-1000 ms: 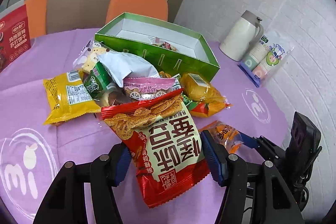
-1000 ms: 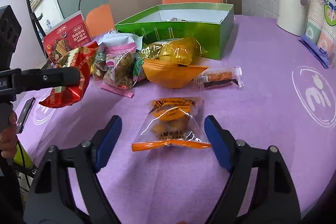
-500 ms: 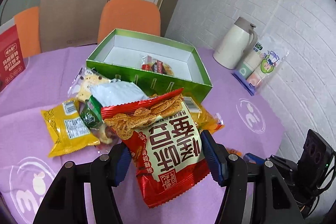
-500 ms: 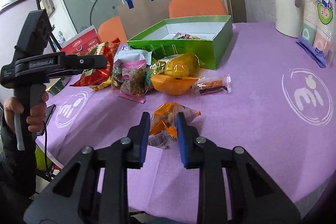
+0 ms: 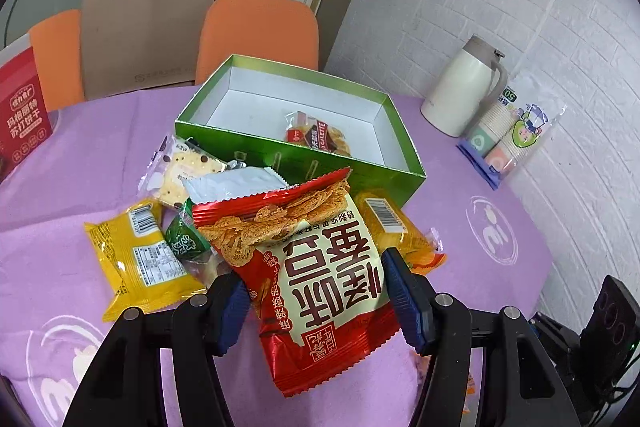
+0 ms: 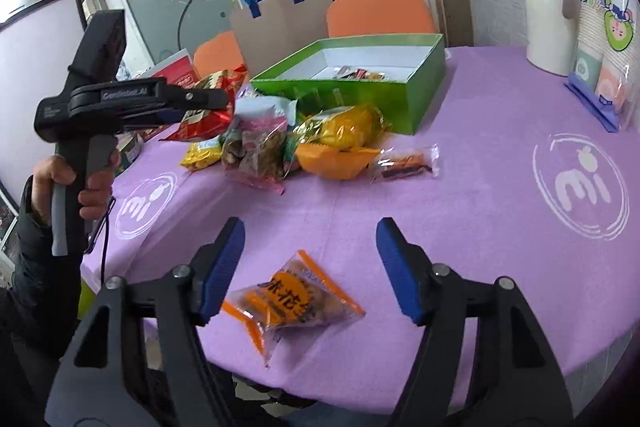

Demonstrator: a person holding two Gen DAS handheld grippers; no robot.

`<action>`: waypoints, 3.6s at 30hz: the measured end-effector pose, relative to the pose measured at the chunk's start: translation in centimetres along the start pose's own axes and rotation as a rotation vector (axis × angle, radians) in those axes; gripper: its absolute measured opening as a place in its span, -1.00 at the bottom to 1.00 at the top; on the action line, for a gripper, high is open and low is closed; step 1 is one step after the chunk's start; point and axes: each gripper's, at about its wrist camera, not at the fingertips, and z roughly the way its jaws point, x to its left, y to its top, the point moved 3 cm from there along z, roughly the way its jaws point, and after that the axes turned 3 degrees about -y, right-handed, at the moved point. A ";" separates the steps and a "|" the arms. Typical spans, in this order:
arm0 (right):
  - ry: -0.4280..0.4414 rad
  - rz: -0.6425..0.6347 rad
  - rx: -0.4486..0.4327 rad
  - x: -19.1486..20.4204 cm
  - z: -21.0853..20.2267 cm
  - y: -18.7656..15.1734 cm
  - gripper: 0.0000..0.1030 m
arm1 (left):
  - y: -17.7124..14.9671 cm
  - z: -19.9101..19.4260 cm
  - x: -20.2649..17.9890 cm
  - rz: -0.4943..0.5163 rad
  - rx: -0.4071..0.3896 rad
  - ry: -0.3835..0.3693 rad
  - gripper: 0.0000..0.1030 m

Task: Organize snacks
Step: 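Carry both bags into the green box and open both tools, then withdraw both tools from the box back over the pile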

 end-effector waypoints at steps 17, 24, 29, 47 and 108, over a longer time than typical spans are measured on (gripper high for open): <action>-0.103 -0.049 0.103 2.3 3.9 -3.4 0.69 | -0.8 -0.3 0.4 -0.007 0.003 0.010 0.23; -0.110 -0.092 0.095 2.5 5.0 -3.5 0.42 | -0.8 0.1 0.3 -0.010 0.021 0.013 0.24; -0.073 -0.066 0.079 1.9 4.6 -3.1 -0.05 | -0.5 0.4 0.4 -0.013 0.025 0.018 0.24; -0.165 -0.062 -0.191 -3.8 7.3 15.4 -0.07 | 12.1 6.6 0.5 -0.032 -0.013 0.026 0.24; -0.173 0.007 -0.021 0.0 9.8 9.6 0.99 | -10.8 -5.4 3.8 -0.119 -0.119 0.156 0.98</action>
